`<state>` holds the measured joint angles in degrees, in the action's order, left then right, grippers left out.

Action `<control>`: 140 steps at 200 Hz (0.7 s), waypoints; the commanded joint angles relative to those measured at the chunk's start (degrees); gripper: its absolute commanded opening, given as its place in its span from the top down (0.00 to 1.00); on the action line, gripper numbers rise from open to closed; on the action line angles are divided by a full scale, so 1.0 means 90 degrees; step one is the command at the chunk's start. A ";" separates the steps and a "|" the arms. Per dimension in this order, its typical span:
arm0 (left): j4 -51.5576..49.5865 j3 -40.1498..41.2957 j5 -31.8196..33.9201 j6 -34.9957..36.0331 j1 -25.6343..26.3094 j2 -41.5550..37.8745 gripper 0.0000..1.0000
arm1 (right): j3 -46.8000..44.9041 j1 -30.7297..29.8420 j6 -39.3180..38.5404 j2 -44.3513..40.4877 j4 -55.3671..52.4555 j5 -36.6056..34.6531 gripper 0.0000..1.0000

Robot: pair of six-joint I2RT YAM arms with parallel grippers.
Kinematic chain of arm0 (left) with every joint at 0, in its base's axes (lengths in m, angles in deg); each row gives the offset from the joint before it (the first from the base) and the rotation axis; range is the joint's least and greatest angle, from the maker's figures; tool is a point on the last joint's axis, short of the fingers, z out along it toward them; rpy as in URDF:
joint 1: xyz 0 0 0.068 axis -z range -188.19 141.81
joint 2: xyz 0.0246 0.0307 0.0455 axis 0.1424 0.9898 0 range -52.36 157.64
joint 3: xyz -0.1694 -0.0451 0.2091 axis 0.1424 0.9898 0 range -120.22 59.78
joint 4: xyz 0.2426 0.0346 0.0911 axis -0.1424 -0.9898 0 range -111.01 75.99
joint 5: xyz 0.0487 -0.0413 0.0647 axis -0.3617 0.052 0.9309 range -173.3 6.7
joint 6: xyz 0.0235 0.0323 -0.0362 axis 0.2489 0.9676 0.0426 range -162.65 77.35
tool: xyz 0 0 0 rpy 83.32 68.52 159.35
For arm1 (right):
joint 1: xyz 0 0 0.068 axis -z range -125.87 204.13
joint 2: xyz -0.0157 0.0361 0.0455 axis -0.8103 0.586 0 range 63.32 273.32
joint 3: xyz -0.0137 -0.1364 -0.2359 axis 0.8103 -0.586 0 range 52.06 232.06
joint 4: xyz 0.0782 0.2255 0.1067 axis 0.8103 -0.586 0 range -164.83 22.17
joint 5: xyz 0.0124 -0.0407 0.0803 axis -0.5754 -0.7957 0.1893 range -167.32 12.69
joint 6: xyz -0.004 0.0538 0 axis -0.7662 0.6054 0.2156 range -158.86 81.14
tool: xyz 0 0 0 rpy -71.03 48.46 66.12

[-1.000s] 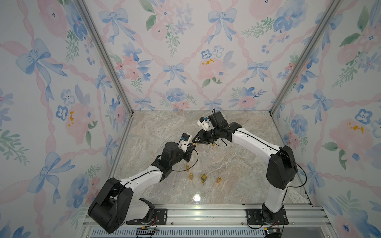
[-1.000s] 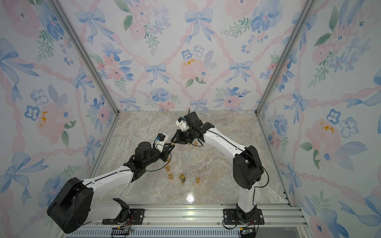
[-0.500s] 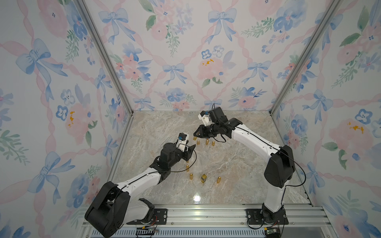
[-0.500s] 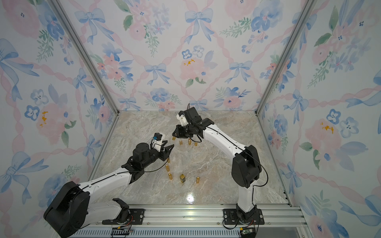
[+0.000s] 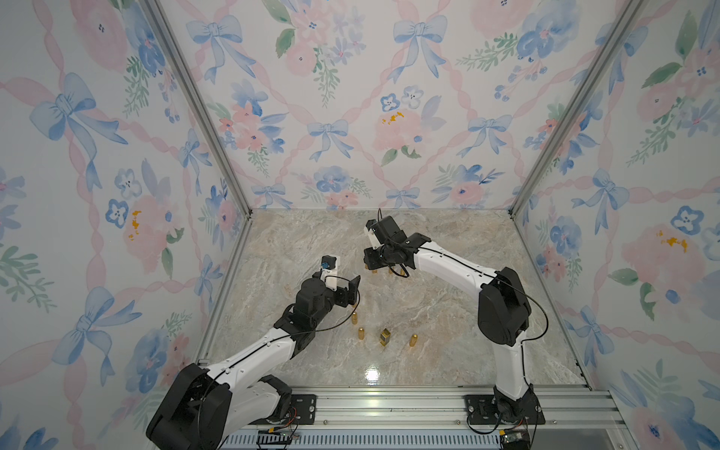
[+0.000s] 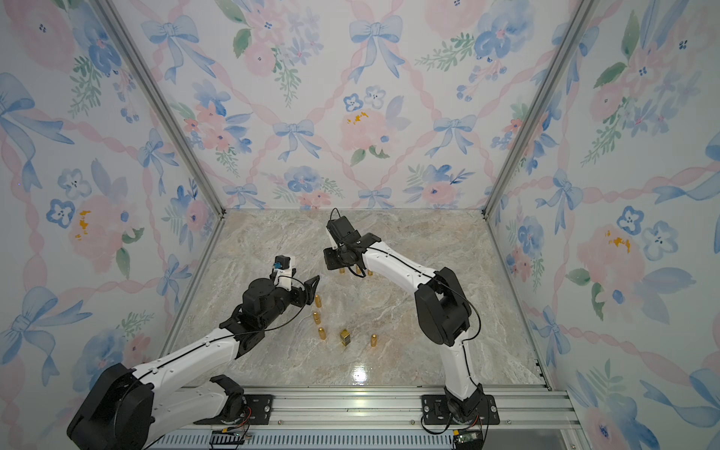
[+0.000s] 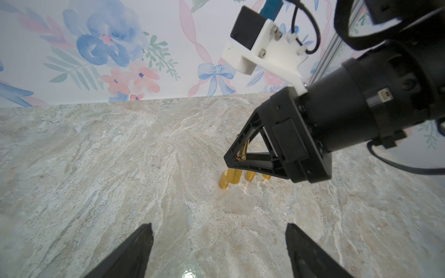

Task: Open the lipstick cap
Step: Place the lipstick at the center of the board.

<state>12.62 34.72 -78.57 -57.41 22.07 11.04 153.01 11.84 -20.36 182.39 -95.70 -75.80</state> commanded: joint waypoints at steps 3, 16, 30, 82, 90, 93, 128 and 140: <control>-0.0112 0.0053 0.0193 -0.0195 -0.0045 -0.0035 0.03 | -0.0034 -0.0096 -0.0299 0.0317 0.0537 -0.0436 0.81; -0.0114 0.0053 0.0249 -0.0252 -0.0060 -0.0008 0.02 | -0.0016 -0.0117 -0.0362 0.0459 0.0626 -0.0459 0.81; -0.0117 0.0052 0.0333 -0.0335 -0.0056 0.0007 0.02 | 0.0038 -0.0171 -0.0475 0.0591 0.0669 -0.0680 0.81; -0.0118 -0.0023 0.0385 -0.0488 -0.0072 0.0220 0.02 | 0.0066 -0.0211 -0.0644 0.1007 0.1054 -0.0893 0.81; -0.0117 -0.0043 0.0395 -0.0481 -0.0068 0.0247 0.02 | 0.0054 -0.0228 -0.0683 0.1052 0.1140 -0.0937 0.81; -0.0120 -0.0054 0.0400 -0.0470 -0.0076 0.0258 0.02 | 0.0053 -0.0233 -0.0684 0.1064 0.1166 -0.0940 0.81; -0.0110 -0.0094 0.0443 -0.0464 -0.0080 0.0299 0.02 | 0.0089 -0.0231 -0.0770 0.1255 0.1285 -0.1062 0.81; -0.0110 -0.0115 0.0435 -0.0452 -0.0080 0.0345 0.02 | 0.0047 -0.0229 -0.0822 0.1280 0.1381 -0.1067 0.81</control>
<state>12.03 34.78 -75.34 -60.84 21.75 13.29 153.01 10.45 -26.17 192.51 -85.87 -83.82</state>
